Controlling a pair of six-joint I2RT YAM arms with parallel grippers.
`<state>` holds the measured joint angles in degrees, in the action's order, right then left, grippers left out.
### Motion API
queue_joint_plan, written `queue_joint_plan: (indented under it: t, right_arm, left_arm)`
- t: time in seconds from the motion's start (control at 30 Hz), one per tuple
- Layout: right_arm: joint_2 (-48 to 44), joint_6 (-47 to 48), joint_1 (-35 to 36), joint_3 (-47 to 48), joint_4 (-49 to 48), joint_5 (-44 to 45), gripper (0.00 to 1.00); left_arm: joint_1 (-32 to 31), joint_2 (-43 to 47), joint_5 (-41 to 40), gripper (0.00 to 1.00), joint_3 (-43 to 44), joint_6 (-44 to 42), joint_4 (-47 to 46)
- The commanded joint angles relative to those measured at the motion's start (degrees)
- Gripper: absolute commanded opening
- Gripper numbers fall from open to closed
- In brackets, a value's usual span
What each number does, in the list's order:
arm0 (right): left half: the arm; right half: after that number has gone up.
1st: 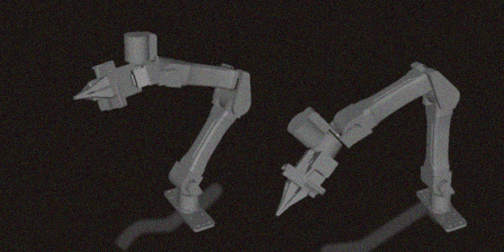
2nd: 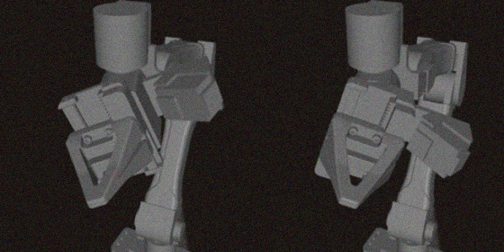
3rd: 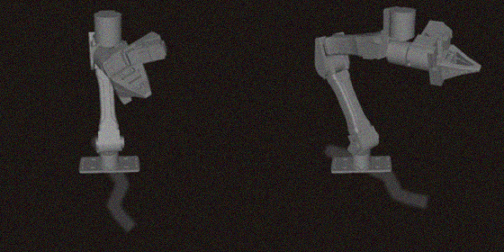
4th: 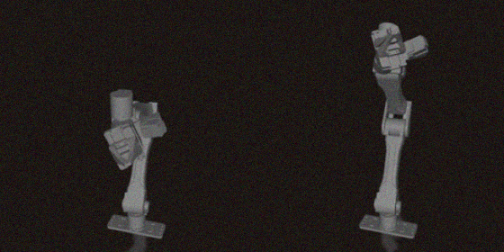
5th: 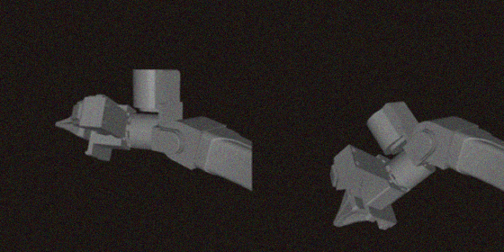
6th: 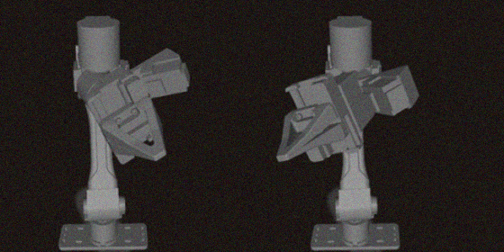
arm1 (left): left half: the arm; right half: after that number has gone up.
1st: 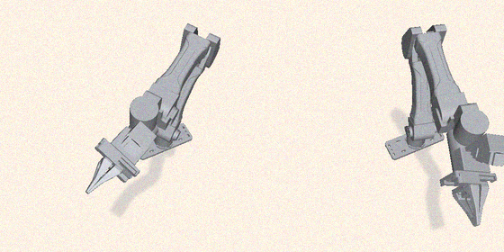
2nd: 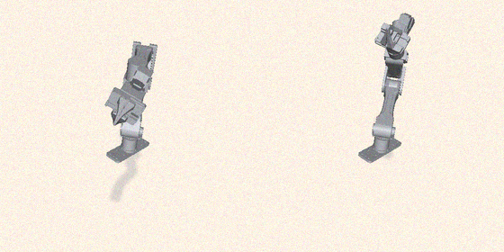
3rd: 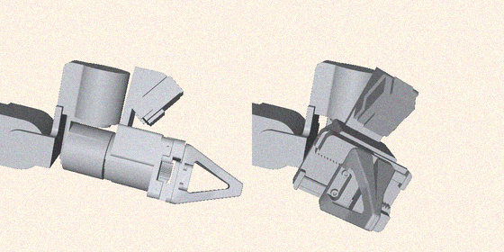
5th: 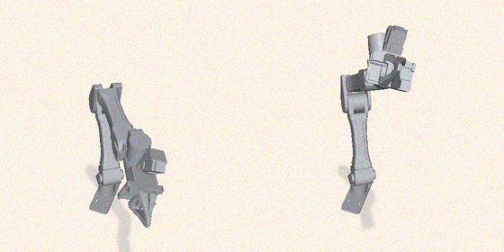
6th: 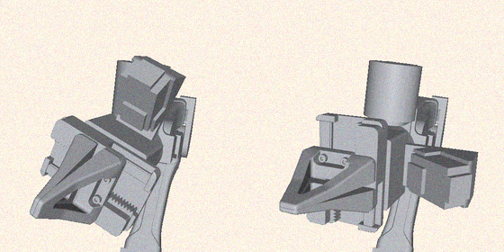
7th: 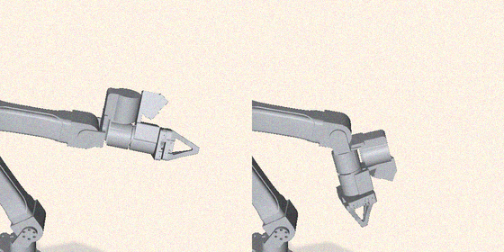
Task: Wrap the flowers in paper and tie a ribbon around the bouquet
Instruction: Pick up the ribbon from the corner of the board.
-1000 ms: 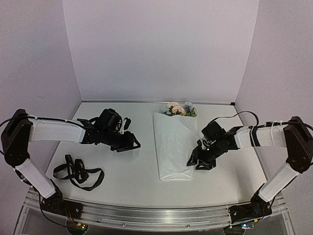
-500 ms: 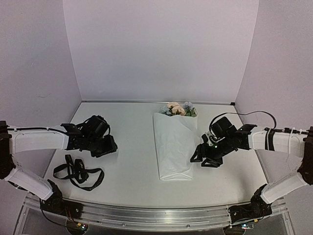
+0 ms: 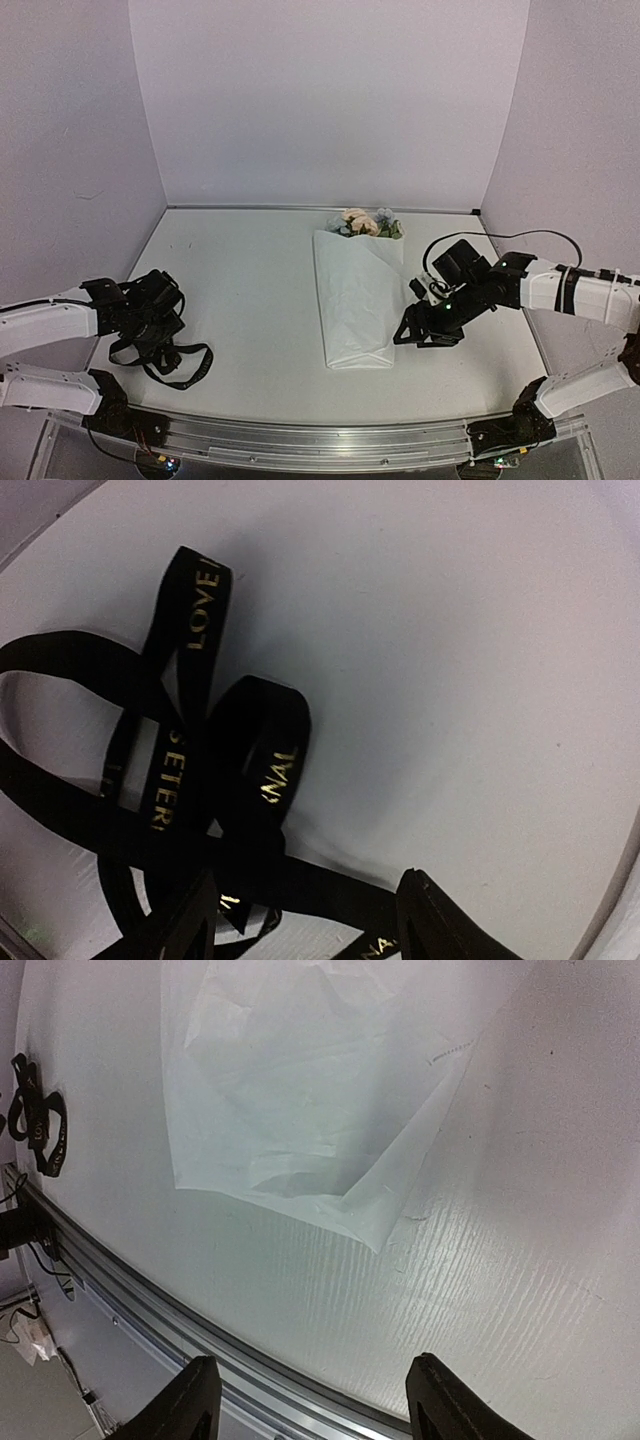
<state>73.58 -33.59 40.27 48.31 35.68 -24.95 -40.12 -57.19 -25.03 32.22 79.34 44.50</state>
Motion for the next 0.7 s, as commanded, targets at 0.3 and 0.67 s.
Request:
queue_joint_plan:
  t: [0.3,0.67]
  right_arm:
    - [-1.3,1.1,1.0,0.2,-1.2,-0.7,0.63]
    - [-1.4,1.4,1.1,-0.3,-2.1,-1.0,0.60]
  left_arm:
    - [5.8,0.4,3.3,0.63,-4.9,9.2,1.6]
    - [6.0,-4.1,4.2,0.56,-5.9,9.7,-5.6]
